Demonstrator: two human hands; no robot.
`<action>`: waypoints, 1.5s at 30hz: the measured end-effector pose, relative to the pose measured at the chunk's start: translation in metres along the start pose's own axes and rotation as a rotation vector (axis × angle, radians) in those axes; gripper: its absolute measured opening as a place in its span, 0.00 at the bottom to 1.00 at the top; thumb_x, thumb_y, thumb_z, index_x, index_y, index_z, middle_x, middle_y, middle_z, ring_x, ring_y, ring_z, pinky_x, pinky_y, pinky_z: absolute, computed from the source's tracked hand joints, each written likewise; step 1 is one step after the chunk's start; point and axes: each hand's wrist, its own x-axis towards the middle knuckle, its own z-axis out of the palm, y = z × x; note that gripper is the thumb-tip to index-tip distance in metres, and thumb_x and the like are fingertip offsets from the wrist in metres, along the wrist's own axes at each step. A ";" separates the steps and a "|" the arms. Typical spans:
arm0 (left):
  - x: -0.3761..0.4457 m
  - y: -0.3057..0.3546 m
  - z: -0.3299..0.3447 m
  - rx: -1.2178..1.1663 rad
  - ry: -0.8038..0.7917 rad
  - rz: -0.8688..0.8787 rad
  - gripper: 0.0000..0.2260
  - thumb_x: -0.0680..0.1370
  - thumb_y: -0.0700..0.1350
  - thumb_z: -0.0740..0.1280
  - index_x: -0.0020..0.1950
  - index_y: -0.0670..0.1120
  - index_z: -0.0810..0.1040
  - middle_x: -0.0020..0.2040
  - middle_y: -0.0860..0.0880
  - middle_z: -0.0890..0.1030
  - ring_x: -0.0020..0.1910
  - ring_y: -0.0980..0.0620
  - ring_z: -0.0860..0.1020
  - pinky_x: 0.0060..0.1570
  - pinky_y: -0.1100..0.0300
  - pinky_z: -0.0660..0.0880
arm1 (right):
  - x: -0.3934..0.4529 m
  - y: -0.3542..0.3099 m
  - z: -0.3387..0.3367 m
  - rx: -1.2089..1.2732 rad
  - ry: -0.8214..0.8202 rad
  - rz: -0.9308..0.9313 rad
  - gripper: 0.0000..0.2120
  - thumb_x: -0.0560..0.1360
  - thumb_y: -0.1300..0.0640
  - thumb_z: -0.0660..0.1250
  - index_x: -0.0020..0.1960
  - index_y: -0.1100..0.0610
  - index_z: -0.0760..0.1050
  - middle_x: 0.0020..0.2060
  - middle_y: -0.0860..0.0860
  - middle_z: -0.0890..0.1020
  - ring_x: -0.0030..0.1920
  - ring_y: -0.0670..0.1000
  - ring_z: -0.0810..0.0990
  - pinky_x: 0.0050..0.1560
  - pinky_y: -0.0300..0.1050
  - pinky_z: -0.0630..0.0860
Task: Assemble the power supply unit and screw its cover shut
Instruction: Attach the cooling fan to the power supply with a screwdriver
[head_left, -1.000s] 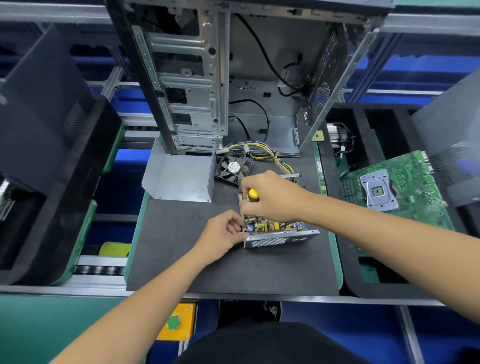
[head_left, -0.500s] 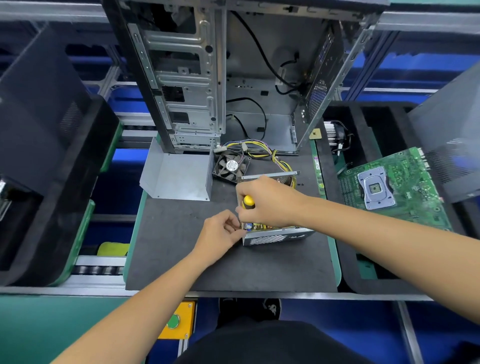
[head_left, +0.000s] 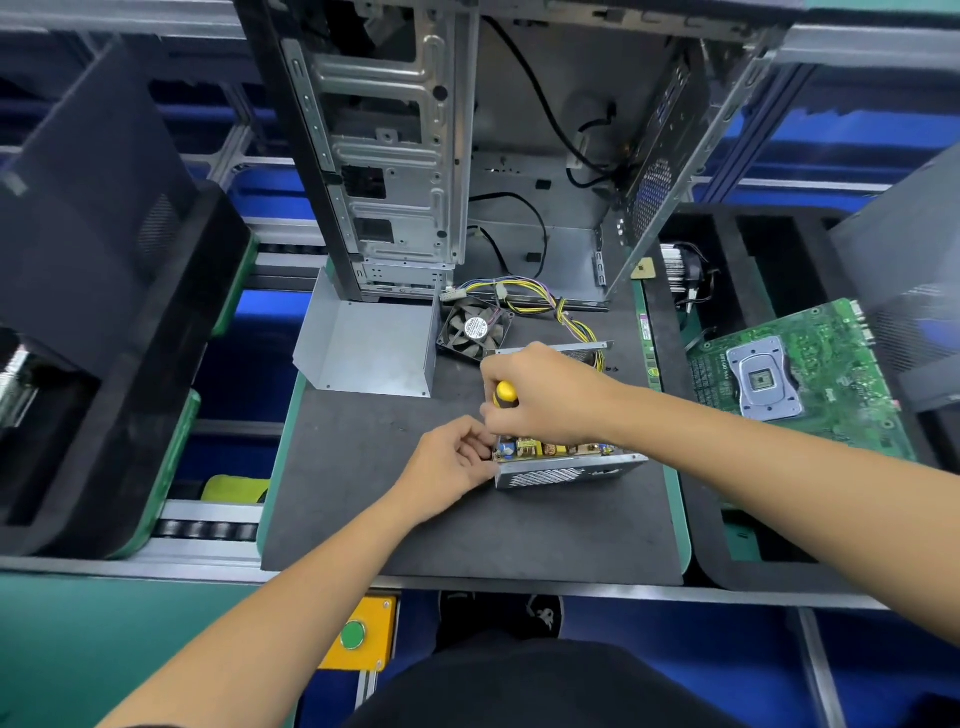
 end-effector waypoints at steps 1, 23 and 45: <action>0.000 0.000 0.000 -0.024 -0.008 -0.005 0.11 0.69 0.37 0.75 0.48 0.46 0.79 0.40 0.49 0.78 0.34 0.56 0.70 0.36 0.67 0.70 | 0.000 0.000 -0.002 0.017 0.011 0.006 0.09 0.73 0.50 0.67 0.40 0.54 0.71 0.32 0.48 0.75 0.30 0.44 0.70 0.28 0.42 0.62; -0.004 0.008 -0.008 -0.145 -0.049 -0.030 0.05 0.72 0.38 0.74 0.43 0.44 0.80 0.32 0.51 0.79 0.31 0.56 0.75 0.36 0.64 0.75 | 0.001 0.000 -0.001 0.107 0.044 0.037 0.09 0.72 0.51 0.67 0.39 0.55 0.72 0.29 0.49 0.76 0.28 0.50 0.69 0.29 0.43 0.67; 0.000 0.008 -0.010 -0.387 -0.022 -0.118 0.07 0.77 0.32 0.66 0.47 0.42 0.81 0.37 0.46 0.84 0.36 0.53 0.82 0.39 0.65 0.78 | -0.001 -0.001 -0.011 0.159 0.102 0.026 0.10 0.73 0.53 0.67 0.39 0.59 0.73 0.26 0.49 0.73 0.28 0.51 0.67 0.30 0.44 0.66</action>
